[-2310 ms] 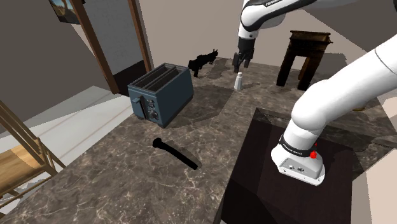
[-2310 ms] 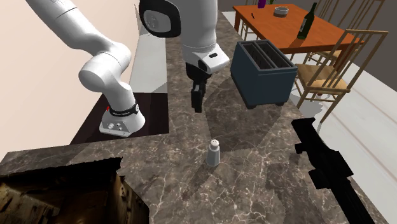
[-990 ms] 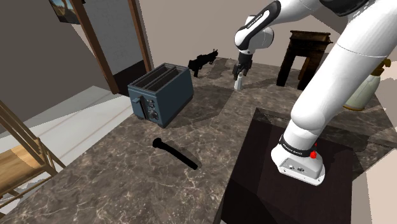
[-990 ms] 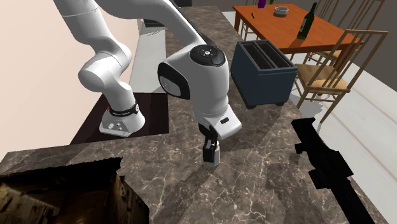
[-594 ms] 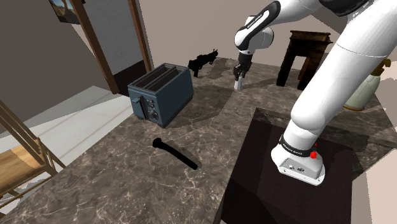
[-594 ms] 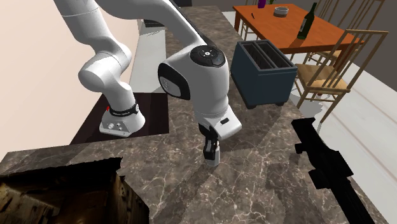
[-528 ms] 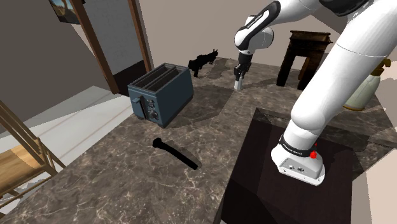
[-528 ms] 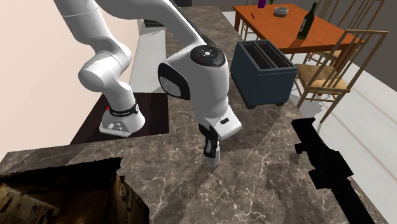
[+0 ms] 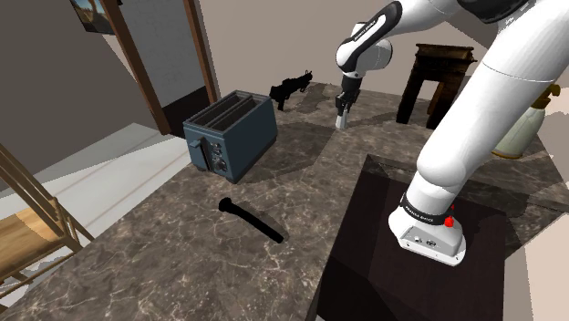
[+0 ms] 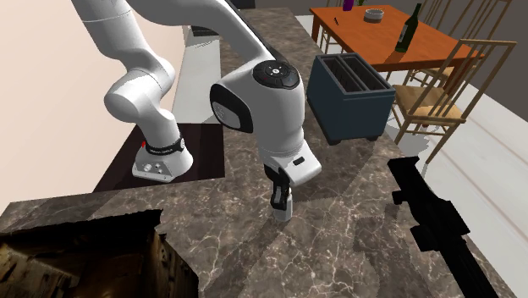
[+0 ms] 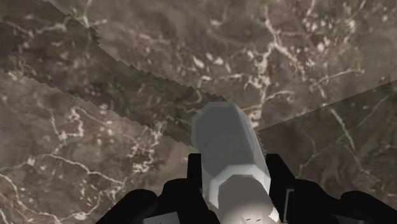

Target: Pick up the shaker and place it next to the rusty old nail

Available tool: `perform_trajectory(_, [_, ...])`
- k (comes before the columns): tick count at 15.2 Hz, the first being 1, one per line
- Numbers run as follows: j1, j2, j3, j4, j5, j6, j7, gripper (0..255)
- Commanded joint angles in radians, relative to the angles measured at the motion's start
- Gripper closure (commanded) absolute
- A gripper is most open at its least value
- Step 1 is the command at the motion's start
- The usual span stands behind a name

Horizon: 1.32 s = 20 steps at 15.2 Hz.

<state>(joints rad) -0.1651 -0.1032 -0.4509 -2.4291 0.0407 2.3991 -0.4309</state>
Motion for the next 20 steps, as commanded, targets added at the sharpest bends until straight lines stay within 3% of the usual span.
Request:
perform_trajectory(1, [-0.001, -0.010, 0.001, 0.005, -0.007, -0.014, 0.006, 255])
perform_trajectory(20, [-0.013, -0.149, 0.032, 0.146, -0.077, -0.282, 0.073, 255])
